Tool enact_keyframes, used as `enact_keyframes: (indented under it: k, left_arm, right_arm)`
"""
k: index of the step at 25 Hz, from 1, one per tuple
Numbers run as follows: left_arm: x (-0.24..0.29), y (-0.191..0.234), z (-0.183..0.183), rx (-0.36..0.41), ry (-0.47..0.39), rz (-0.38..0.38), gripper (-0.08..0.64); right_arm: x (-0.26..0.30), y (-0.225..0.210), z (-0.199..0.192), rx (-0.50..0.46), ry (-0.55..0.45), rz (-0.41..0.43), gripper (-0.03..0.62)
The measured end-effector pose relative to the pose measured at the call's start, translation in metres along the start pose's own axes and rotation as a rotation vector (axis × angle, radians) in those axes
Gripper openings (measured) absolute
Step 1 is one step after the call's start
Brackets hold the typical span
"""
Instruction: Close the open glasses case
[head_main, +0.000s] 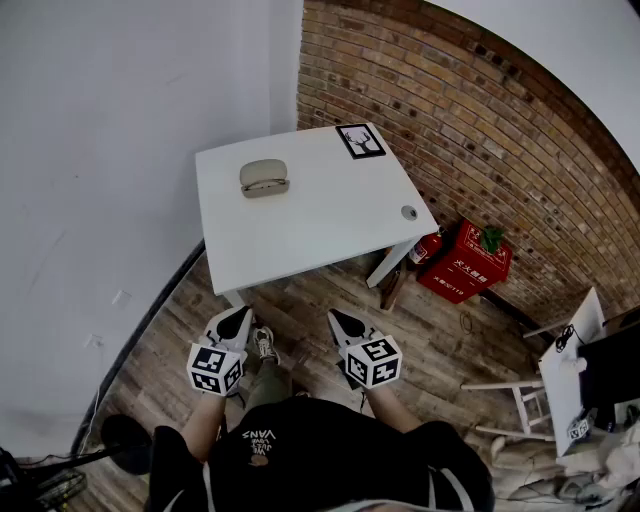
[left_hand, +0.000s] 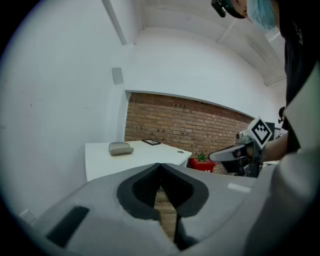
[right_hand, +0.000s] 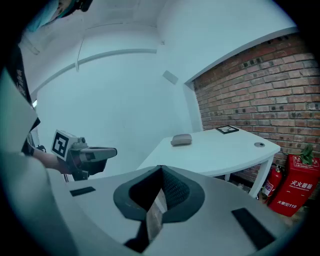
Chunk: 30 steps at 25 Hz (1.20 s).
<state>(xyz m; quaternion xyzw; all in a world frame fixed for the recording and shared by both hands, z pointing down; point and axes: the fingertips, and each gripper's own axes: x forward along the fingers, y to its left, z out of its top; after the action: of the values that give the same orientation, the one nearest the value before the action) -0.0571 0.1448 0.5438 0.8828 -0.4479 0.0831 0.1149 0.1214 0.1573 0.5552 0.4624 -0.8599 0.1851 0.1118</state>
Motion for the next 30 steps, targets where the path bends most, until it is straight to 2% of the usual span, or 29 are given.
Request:
enact_keyframes:
  k: [5,6,7,8,9,14,23,30]
  left_arm:
    - [0.011,0.009,0.004,0.011,-0.015,-0.023,0.009]
    - [0.015,0.011,0.004,0.011,-0.01,-0.028,0.023]
    - [0.02,0.014,0.004,0.006,-0.005,-0.037,0.077]
    - [0.025,0.017,0.004,-0.002,0.0,-0.047,0.137]
    - [0.031,0.019,0.004,-0.01,0.003,-0.057,0.173]
    - [0.064,0.048,0.007,-0.022,0.037,-0.075,0.257]
    - [0.136,0.12,0.04,-0.033,0.066,-0.093,0.32]
    - [0.179,0.187,0.053,-0.039,0.098,-0.087,0.333]
  right_arm:
    - [0.016,-0.005,0.013,0.071,-0.062,0.023,0.002]
    - [0.02,-0.006,0.016,0.077,-0.073,0.026,0.002]
    - [0.025,-0.007,0.019,0.079,-0.082,0.032,0.003]
    - [0.03,-0.008,0.023,0.083,-0.09,0.041,0.039]
    - [0.036,-0.01,0.026,0.091,-0.095,0.051,0.105]
    - [0.072,-0.024,0.038,0.126,-0.083,0.048,0.242]
    - [0.157,-0.073,0.094,0.14,-0.087,-0.005,0.266]
    - [0.23,-0.102,0.13,0.154,-0.09,-0.035,0.267]
